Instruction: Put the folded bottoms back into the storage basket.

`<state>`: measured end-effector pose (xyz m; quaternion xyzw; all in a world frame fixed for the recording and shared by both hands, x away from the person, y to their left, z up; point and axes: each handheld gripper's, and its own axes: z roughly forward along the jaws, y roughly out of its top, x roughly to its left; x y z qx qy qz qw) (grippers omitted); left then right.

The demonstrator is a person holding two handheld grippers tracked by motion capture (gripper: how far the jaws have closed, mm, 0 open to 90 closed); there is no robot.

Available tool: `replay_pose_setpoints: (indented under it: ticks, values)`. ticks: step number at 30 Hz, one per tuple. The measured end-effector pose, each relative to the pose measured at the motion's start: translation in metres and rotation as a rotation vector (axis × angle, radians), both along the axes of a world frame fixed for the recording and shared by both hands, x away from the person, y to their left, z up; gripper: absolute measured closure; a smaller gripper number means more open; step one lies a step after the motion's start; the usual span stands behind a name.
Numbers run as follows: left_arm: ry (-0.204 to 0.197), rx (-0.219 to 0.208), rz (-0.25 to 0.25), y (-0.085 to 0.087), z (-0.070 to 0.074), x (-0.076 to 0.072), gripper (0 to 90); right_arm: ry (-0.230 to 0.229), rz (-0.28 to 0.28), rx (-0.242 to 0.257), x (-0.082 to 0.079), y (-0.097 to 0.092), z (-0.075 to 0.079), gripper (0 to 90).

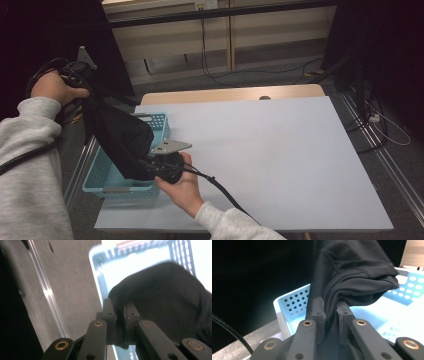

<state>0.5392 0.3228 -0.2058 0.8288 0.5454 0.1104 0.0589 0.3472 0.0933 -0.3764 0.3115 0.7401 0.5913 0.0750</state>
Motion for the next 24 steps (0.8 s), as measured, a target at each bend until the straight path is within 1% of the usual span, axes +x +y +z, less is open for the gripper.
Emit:
replay_pose_setpoints:
  ticks: [1,2,3,4,6,7,8,9,10,11,13,14,15,17,18,20,23,24]
  values:
    - [-0.047,-0.003,-0.019,-0.002,-0.007,0.002,77.9,0.003,-0.004,-0.026,0.000,0.005,0.001,63.9]
    - [-0.091,0.004,-0.045,-0.004,-0.014,0.003,67.1,-0.009,-0.009,-0.044,-0.002,0.007,0.003,60.5]
    - [-0.110,0.002,-0.053,-0.005,-0.020,0.004,56.9,-0.016,0.000,-0.042,-0.003,0.006,0.005,60.8]
    - [-0.103,-0.008,-0.054,-0.006,-0.026,0.004,56.4,-0.030,0.003,-0.040,-0.004,0.002,0.007,60.5]
    - [-0.098,-0.035,-0.051,-0.006,-0.036,0.004,51.4,-0.067,-0.018,-0.062,-0.004,-0.008,0.010,57.6]
    - [-0.096,-0.036,-0.054,-0.006,-0.039,0.003,49.4,-0.060,-0.019,-0.065,-0.003,-0.014,0.011,55.2]
    - [-0.087,-0.049,-0.047,-0.005,-0.042,0.003,48.2,-0.054,-0.026,-0.074,-0.002,-0.020,0.012,53.3]
    - [-0.086,-0.069,-0.044,-0.005,-0.044,0.002,46.7,-0.057,-0.034,-0.091,-0.001,-0.026,0.012,52.0]
    - [-0.097,-0.076,-0.042,-0.005,-0.046,0.001,44.0,-0.061,-0.043,-0.099,0.000,-0.032,0.013,50.7]
    - [-0.087,-0.086,-0.048,-0.004,-0.048,0.000,42.6,-0.064,-0.049,-0.101,0.001,-0.038,0.013,48.8]
    - [-0.089,-0.110,-0.045,-0.005,-0.051,-0.003,41.8,-0.066,-0.055,-0.106,0.002,-0.048,0.014,44.7]
    - [-0.095,-0.113,-0.052,-0.006,-0.052,-0.004,40.4,-0.072,-0.060,-0.109,0.003,-0.053,0.015,42.8]
    - [-0.093,-0.125,-0.053,-0.007,-0.054,-0.006,38.6,-0.075,-0.066,-0.116,0.003,-0.058,0.015,41.0]
    - [-0.085,-0.145,-0.066,-0.009,-0.058,-0.009,37.9,-0.065,-0.072,-0.115,0.004,-0.067,0.014,38.4]
    - [-0.084,-0.154,-0.068,-0.010,-0.062,-0.010,37.4,-0.062,-0.075,-0.119,0.005,-0.071,0.013,36.6]
    - [-0.082,-0.157,-0.080,-0.012,-0.068,-0.013,36.2,-0.060,-0.081,-0.128,0.006,-0.080,0.011,32.5]
    - [-0.087,-0.190,-0.096,-0.012,-0.082,-0.018,35.6,-0.064,-0.084,-0.139,0.006,-0.094,0.007,28.3]
    - [-0.097,-0.200,-0.094,-0.012,-0.087,-0.019,35.7,-0.061,-0.081,-0.133,0.006,-0.098,0.006,27.2]
